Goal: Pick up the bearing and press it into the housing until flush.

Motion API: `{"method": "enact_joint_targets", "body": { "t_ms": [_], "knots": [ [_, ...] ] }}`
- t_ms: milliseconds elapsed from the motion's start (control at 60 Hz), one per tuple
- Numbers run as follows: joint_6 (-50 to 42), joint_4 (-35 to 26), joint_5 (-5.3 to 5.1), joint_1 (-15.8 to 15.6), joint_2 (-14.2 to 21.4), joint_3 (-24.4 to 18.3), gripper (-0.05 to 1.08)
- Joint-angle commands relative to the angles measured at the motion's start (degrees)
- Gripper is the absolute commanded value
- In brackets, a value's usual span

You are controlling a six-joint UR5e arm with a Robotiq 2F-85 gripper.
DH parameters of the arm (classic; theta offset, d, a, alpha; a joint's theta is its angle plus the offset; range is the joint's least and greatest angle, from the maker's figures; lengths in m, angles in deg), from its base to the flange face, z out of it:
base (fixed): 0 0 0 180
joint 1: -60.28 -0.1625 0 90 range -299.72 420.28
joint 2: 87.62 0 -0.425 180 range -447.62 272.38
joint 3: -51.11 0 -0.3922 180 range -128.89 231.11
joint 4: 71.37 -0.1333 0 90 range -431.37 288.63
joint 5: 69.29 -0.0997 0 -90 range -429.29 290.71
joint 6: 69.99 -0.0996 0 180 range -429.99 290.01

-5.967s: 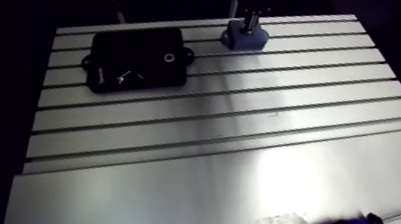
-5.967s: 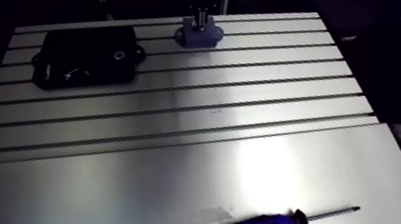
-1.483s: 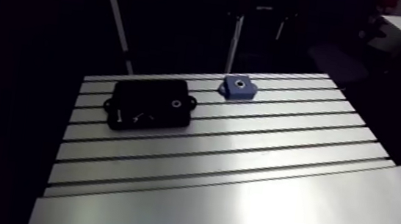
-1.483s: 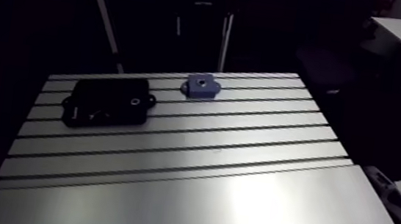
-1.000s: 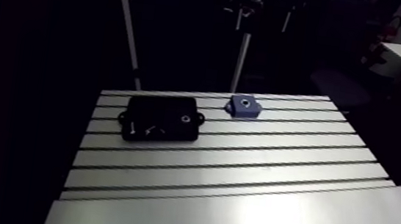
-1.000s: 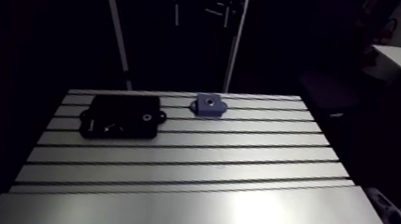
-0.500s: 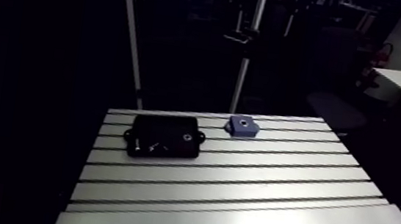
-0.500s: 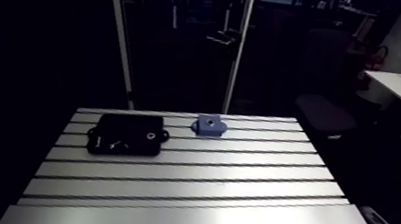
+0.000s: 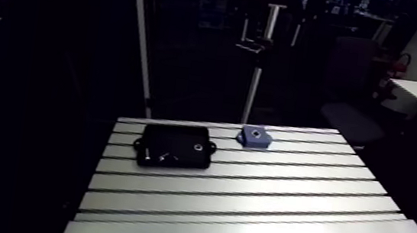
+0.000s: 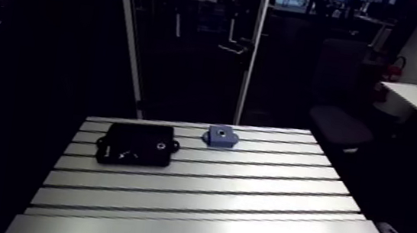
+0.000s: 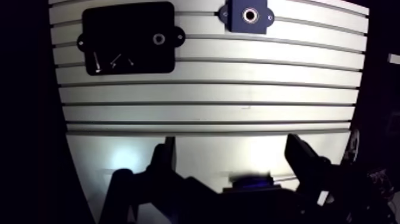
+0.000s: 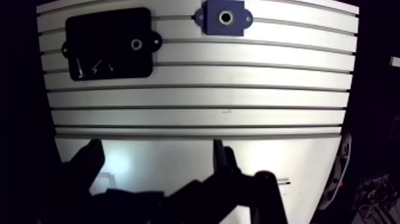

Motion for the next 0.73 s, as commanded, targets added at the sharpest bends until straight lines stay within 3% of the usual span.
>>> {"method": "enact_joint_targets", "body": {
  "t_ms": [17, 283, 733],
  "knots": [
    [-0.1, 0.1, -0.11, -1.0, 2.3, 2.1, 0.01],
    [-0.2, 0.4, 0.07, -1.0, 2.8, 3.3, 0.01],
    [-0.1, 0.4, 0.32, -1.0, 2.2, 1.7, 0.01]
  ]
}}
